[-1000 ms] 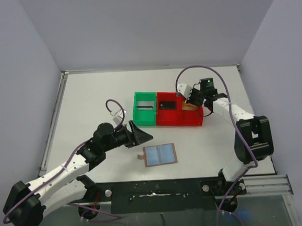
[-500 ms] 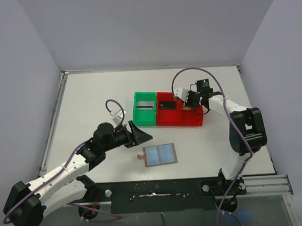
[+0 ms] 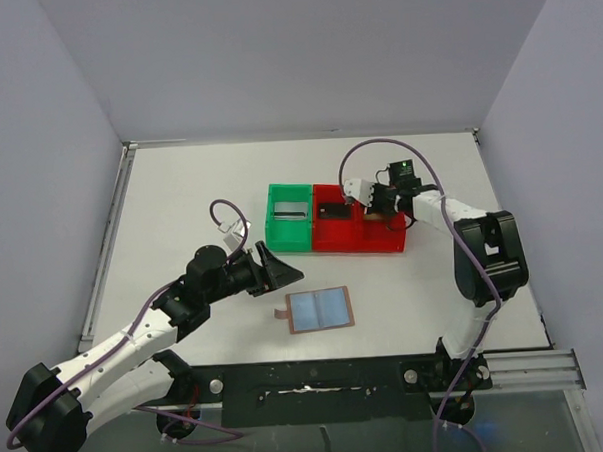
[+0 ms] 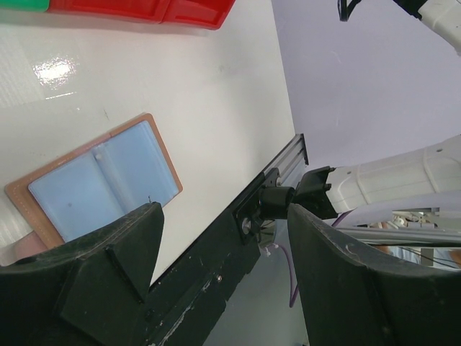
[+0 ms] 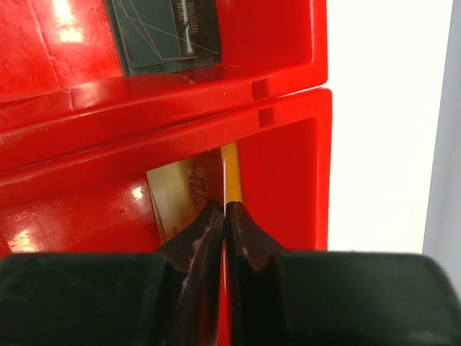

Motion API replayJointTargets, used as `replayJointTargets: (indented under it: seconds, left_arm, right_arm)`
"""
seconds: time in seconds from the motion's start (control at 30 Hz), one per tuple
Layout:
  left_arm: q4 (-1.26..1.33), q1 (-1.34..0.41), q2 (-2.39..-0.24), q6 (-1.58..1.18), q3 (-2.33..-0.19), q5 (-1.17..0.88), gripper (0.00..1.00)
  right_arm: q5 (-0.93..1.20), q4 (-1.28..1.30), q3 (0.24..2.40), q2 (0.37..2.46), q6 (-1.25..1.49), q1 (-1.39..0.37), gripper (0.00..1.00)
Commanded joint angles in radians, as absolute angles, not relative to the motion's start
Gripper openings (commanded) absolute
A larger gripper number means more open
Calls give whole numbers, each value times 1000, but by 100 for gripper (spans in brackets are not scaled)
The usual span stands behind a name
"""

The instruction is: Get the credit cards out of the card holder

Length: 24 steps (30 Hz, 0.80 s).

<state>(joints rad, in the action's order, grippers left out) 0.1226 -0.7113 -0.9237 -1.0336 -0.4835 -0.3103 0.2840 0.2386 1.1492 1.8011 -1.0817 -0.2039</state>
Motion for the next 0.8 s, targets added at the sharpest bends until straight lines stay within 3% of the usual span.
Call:
replayJointTargets:
  seconds: [0.0, 0.2, 0.6, 0.77]
  left_arm:
    - [149, -706, -917, -1012, -522, -305, 67]
    - [146, -704, -911, -1014, -516, -305, 67]
    - [160, -703, -920, -1017, -511, -314, 67]
    - [162, -702, -915, -1020, -506, -316, 67]
  right_arm:
    - [283, 199, 1179, 1817, -1099, -212, 6]
    - [281, 227, 1190, 1832, -1098, -216, 7]
    - [277, 288, 1205, 1785, -1061, -213, 33]
    - [281, 290, 1225, 1764, -1013, -204, 35]
